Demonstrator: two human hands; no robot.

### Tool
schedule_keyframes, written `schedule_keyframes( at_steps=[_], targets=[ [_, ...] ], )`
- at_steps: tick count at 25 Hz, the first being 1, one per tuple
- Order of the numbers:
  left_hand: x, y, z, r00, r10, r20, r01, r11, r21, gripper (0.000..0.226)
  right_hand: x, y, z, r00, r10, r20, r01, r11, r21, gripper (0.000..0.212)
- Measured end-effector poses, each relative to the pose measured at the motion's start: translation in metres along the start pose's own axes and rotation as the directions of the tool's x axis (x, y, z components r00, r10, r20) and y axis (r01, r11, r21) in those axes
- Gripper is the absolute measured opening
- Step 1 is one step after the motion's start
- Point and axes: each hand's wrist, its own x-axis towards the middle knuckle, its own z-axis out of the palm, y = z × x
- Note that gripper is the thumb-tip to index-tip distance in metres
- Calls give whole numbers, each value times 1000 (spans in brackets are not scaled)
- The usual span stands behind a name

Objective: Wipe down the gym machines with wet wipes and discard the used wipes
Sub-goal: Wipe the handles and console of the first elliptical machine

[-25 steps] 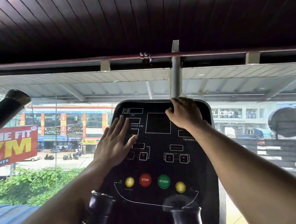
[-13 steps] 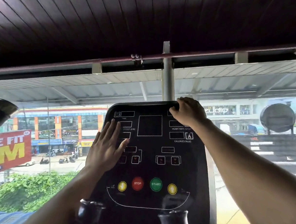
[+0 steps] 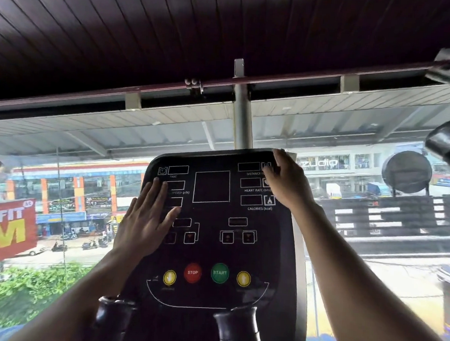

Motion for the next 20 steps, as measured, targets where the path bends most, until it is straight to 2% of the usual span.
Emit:
schedule_keyframes(
  at_steps=[3, 6, 8, 10, 13, 18, 20],
  targets=[
    [1, -1, 1, 1000, 6, 2, -6, 1000, -15, 86, -16, 9, 3, 999, -34, 13, 33, 997, 68, 71],
    [1, -1, 0, 1000, 0, 3, 0, 1000, -10, 87, 1, 3, -9, 997, 51, 56, -62, 976, 211, 75],
    [-1, 0, 0, 1000, -5, 3, 5, 1000, -8, 87, -4, 1, -12, 997, 48, 57, -61, 968, 243, 72],
    [-1, 1, -1, 1000, -9, 3, 9, 1000, -3, 86, -29, 7, -6, 998, 40, 49, -49, 975, 218, 70],
    [0, 1, -1, 1000, 5, -2, -5, 1000, 20, 86, -65, 16, 7, 999, 16, 33, -19, 994, 108, 84],
    [-1, 0, 1, 1000, 11, -16, -11, 1000, -11, 89, -38, 10, 8, 998, -10, 58, 10, 1000, -8, 89],
    [-1, 1, 0, 1000, 8, -15, -8, 1000, -19, 90, -38, 8, 7, 998, 3, 58, -3, 1000, -5, 89]
  ],
)
